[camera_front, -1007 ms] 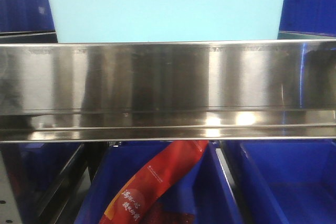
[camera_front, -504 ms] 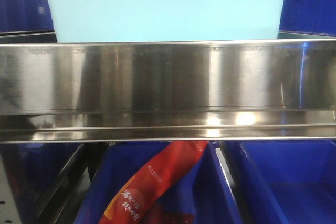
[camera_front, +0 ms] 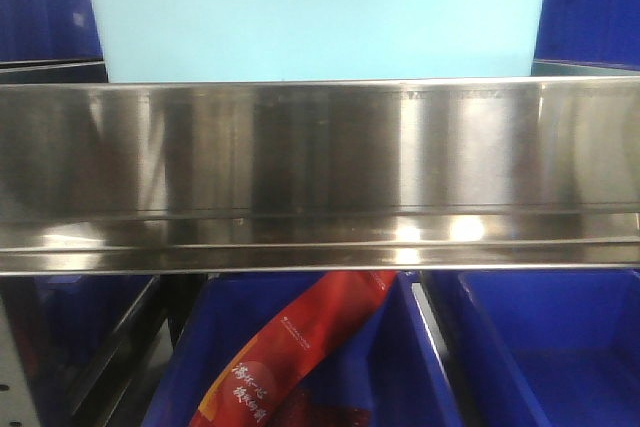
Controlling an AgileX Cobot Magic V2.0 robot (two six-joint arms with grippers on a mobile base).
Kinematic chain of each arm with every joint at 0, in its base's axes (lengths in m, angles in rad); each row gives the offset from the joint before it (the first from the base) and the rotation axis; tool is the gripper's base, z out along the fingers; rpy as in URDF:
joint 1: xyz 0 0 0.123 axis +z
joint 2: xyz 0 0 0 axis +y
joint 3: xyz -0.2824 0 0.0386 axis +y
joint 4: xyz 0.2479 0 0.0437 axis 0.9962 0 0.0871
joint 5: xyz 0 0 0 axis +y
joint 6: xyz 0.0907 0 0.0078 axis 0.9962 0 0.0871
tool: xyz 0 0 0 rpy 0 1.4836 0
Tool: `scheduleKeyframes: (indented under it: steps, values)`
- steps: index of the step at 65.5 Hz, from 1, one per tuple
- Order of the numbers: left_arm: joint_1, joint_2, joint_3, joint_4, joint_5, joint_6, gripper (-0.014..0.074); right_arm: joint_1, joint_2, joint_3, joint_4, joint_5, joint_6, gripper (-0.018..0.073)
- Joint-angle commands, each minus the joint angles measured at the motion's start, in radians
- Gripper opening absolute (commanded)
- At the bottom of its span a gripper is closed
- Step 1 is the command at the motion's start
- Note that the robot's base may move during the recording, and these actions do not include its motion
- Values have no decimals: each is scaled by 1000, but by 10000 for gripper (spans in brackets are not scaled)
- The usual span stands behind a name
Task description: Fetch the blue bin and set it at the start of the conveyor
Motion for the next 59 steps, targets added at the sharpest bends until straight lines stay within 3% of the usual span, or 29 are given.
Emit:
scheduleKeyframes:
  steps: [1, 15, 35, 43, 50, 59]
  values:
    - [3, 111, -90, -13, 0, -2, -111, 1, 109, -77, 4, 23, -1, -167]
    - [3, 369, -288, -108, -9, -2, -111, 1, 357, -236, 4, 91, -1, -167]
    - [3, 509, -321, -181, -76, -2, -111, 1, 447, -263, 50, 67, -1, -167]
    - [-6, 596, -386, -181, 30, 1, -111, 6, 491, -284, 83, 99, -1, -167]
    - [-79, 679, -469, -183, 87, 1, -111, 61, 571, -353, 155, 189, -1, -167]
    - [-252, 805, -573, -109, 87, -6, -111, 188, 704, -439, 155, 204, -1, -167]
